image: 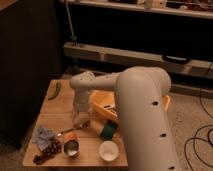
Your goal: Place fork in tray
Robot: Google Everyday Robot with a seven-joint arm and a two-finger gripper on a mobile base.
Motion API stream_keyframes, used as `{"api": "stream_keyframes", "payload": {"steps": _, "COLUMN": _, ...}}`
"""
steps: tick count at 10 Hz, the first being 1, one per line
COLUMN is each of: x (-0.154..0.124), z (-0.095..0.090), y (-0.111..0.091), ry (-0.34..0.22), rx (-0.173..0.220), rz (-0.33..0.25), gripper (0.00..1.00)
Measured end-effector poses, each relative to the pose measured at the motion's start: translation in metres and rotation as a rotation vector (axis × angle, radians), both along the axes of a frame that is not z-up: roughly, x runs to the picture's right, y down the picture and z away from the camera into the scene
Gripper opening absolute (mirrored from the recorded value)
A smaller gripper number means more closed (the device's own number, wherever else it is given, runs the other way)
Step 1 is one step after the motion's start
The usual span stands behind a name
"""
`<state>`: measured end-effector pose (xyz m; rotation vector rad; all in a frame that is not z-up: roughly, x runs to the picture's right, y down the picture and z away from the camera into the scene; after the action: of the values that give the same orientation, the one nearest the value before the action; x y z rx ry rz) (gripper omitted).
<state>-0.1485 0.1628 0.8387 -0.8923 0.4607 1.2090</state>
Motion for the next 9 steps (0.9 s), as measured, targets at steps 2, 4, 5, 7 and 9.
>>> {"api": "stream_keyframes", "payload": {"steps": 2, "x": 0.003, "z": 0.0, "y": -0.002, "ry": 0.015, "rx": 0.003, "rz": -0.017, "gripper": 0.65}}
{"api": "stream_keyframes", "payload": {"steps": 4, "x": 0.01, "z": -0.001, "y": -0.004, "ry": 0.03, "rx": 0.012, "rz": -0.031, "gripper": 0.65}}
{"api": "stream_keyframes", "payload": {"steps": 5, "x": 0.012, "z": -0.002, "y": -0.005, "ry": 0.033, "rx": 0.021, "rz": -0.035, "gripper": 0.65}}
{"api": "stream_keyframes", "payload": {"steps": 7, "x": 0.016, "z": -0.004, "y": -0.008, "ry": 0.037, "rx": 0.026, "rz": -0.027, "gripper": 0.65}}
{"api": "stream_keyframes", "payload": {"steps": 9, "x": 0.026, "z": -0.006, "y": -0.005, "ry": 0.023, "rx": -0.01, "rz": 0.021, "gripper": 0.65}}
